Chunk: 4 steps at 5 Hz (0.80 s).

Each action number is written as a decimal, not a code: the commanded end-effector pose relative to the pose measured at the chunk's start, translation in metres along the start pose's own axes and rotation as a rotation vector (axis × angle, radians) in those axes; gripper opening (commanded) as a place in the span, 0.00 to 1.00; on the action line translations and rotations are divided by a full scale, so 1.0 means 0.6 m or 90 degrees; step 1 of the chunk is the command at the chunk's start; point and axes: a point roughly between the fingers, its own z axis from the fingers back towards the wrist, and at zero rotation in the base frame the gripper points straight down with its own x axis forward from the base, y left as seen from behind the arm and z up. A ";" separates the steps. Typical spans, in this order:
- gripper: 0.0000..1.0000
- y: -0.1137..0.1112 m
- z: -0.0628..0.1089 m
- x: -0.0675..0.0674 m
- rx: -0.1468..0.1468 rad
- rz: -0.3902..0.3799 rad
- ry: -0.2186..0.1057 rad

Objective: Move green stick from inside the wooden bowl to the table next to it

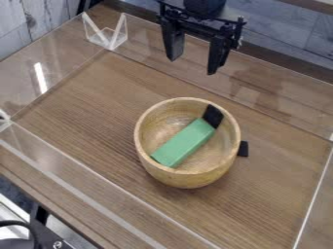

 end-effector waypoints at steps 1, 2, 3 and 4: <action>1.00 0.000 -0.050 -0.027 0.003 -0.020 0.064; 1.00 -0.008 -0.093 -0.062 -0.004 -0.081 0.111; 1.00 -0.013 -0.118 -0.075 0.000 -0.117 0.110; 1.00 -0.016 -0.126 -0.074 0.007 -0.120 0.097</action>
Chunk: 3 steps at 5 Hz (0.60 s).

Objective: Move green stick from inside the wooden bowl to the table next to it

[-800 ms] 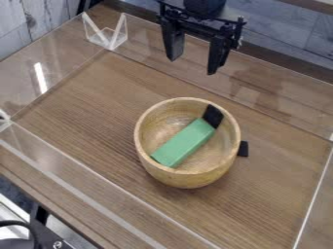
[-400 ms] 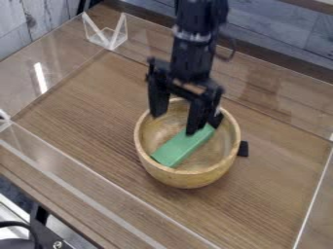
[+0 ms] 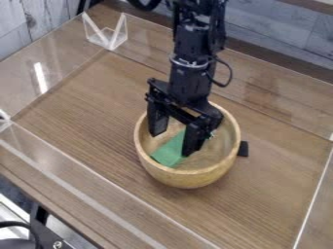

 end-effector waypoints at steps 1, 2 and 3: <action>1.00 0.001 0.011 0.006 0.012 -0.004 -0.030; 1.00 0.001 0.008 0.008 0.016 -0.004 -0.037; 1.00 0.002 0.005 0.010 0.021 -0.004 -0.043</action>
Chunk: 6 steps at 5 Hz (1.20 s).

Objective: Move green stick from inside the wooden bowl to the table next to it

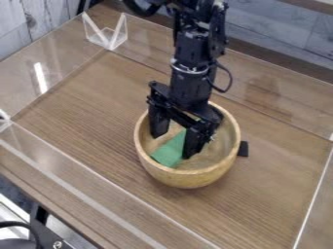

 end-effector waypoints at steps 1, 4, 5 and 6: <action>1.00 0.000 0.010 0.007 0.013 0.000 -0.027; 1.00 0.002 0.002 0.012 0.028 -0.001 -0.043; 1.00 0.002 0.000 0.013 0.033 -0.001 -0.049; 1.00 0.003 -0.003 0.015 0.037 -0.001 -0.055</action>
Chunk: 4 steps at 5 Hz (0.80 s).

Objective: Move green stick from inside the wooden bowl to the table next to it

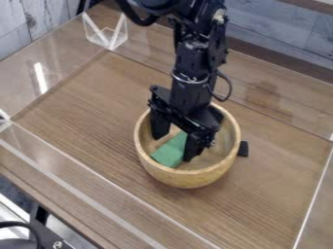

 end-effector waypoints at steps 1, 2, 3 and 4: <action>1.00 0.000 0.008 0.007 0.010 -0.005 -0.023; 1.00 0.001 0.006 0.009 0.014 -0.004 -0.028; 1.00 0.001 0.004 0.011 0.018 -0.003 -0.033; 1.00 0.002 0.002 0.013 0.022 -0.002 -0.038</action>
